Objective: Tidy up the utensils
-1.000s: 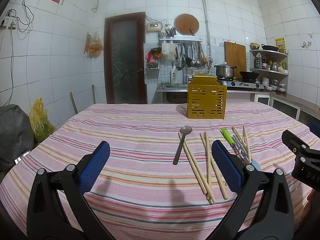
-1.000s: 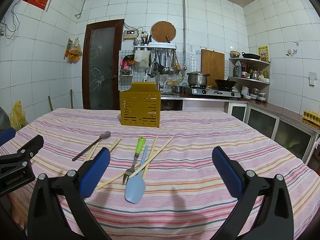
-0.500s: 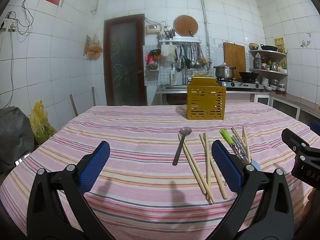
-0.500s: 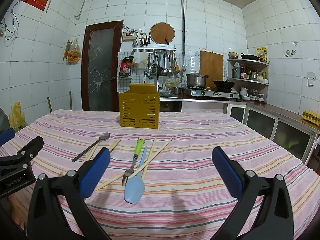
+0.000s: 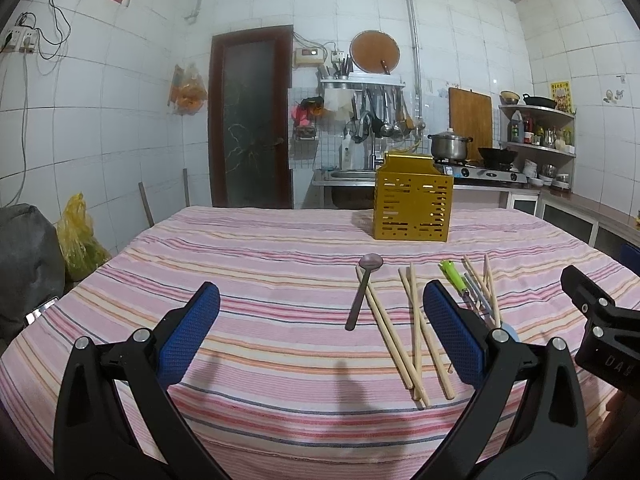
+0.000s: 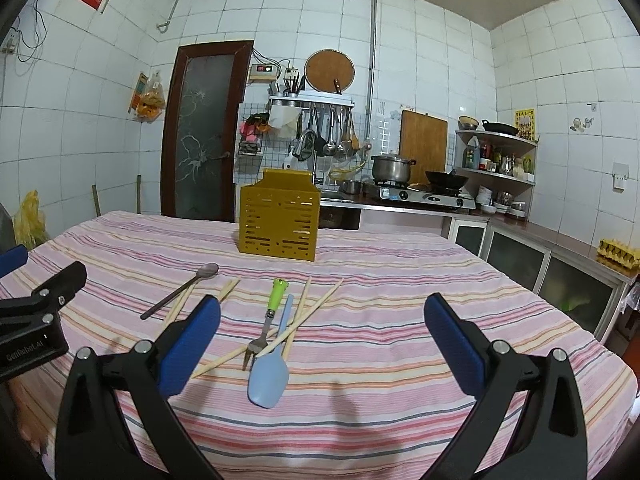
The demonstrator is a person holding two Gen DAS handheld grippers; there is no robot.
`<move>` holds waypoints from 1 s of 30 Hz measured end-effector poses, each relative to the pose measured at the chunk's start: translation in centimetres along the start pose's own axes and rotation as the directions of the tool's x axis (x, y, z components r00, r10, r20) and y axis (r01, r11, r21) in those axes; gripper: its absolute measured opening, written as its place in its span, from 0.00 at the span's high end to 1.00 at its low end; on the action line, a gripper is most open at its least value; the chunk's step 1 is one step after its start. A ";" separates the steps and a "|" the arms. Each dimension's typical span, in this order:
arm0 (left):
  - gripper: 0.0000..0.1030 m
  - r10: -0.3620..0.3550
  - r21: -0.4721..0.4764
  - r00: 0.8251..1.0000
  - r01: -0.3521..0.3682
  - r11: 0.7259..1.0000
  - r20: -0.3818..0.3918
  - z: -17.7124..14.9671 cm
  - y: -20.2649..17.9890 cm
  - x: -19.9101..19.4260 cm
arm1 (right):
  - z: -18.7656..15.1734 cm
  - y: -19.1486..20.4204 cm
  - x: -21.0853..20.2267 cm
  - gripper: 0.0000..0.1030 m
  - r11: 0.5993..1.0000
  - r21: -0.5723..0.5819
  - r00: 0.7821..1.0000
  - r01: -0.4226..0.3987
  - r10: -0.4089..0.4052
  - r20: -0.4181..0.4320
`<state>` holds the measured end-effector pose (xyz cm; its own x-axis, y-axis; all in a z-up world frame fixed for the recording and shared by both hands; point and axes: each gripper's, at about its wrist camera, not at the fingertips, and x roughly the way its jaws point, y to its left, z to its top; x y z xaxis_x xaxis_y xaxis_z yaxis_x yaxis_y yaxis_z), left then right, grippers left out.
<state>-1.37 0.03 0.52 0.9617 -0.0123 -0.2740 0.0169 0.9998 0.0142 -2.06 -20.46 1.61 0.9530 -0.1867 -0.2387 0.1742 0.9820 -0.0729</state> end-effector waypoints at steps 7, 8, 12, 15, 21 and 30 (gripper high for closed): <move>0.05 0.010 0.012 1.000 -0.010 1.000 0.024 0.0 -0.3 -0.4 | 0.0 -0.4 0.1 0.04 1.000 0.017 1.000 -0.005 0.005 -0.019; 0.05 0.008 0.013 1.000 -0.008 1.000 0.023 0.0 -0.3 -0.4 | 0.1 -0.4 0.3 0.04 1.000 0.017 1.000 -0.006 0.006 -0.026; 0.05 0.006 0.005 1.000 -0.006 1.000 -0.009 0.2 -0.2 0.3 | 0.1 -0.3 0.4 0.04 1.000 0.019 0.999 -0.023 0.023 -0.033; 0.05 0.006 -0.002 0.999 -0.006 1.000 -0.042 0.3 -0.1 1.0 | 0.2 -0.2 0.3 0.04 0.999 0.015 0.999 -0.030 0.030 -0.032; 0.05 0.030 0.040 0.998 -0.028 0.999 -0.054 1.1 -0.5 2.0 | 0.8 0.1 0.8 0.04 0.998 0.004 0.997 -0.060 0.060 -0.055; 0.05 -0.029 -0.015 0.992 0.028 1.000 -0.120 4.1 0.4 5.7 | 3.1 -1.6 3.7 0.04 0.998 0.051 0.996 -0.047 0.050 -0.074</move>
<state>5.24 0.32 2.85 0.9210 -0.0392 -0.3876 0.0394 0.9992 -0.0074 2.01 -22.64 3.86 0.9395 -0.1386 -0.3133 0.1420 0.9898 -0.0123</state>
